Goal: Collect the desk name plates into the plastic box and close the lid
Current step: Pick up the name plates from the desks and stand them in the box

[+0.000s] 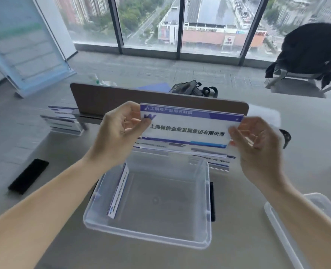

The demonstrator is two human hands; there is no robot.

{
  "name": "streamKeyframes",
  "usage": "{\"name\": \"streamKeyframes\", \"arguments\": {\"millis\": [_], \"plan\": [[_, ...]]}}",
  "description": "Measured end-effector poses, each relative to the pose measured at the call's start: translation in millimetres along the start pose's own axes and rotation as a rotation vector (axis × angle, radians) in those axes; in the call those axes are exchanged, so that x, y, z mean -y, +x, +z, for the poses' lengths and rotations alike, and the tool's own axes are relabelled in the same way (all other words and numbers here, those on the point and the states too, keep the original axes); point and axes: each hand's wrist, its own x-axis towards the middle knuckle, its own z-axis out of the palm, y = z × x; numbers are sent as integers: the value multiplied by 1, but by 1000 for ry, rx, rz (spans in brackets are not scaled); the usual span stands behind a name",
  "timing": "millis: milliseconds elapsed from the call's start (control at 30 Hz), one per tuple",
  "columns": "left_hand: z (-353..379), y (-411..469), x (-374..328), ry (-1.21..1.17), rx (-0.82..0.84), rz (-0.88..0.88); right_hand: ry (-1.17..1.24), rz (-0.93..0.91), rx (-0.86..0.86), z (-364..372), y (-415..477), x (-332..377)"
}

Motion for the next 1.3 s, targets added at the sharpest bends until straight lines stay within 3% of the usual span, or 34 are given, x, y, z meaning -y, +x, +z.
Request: {"name": "streamKeyframes", "arguments": {"millis": [233,400,600,833,967,1033,1100,1300], "plan": [[-56,-23,32,151,12,-126,-40,12,112,57,-11,-1],[-68,-42,56,333,237,-241,-112,38,250,81,-17,-32],[-26,-59,98,734,594,-256,-224,124,450,114,-31,-91],[22,-87,168,877,645,-488,-295,250,564,175,-60,-153],[31,-101,194,908,568,-630,-382,570,562,217,-89,-170],[35,-103,203,916,540,-669,-228,871,571,238,-99,-173],[38,-103,210,919,522,-684,-106,1055,573,257,-105,-176],[32,-100,219,878,538,-655,-184,1042,665,287,-104,-183]]}}
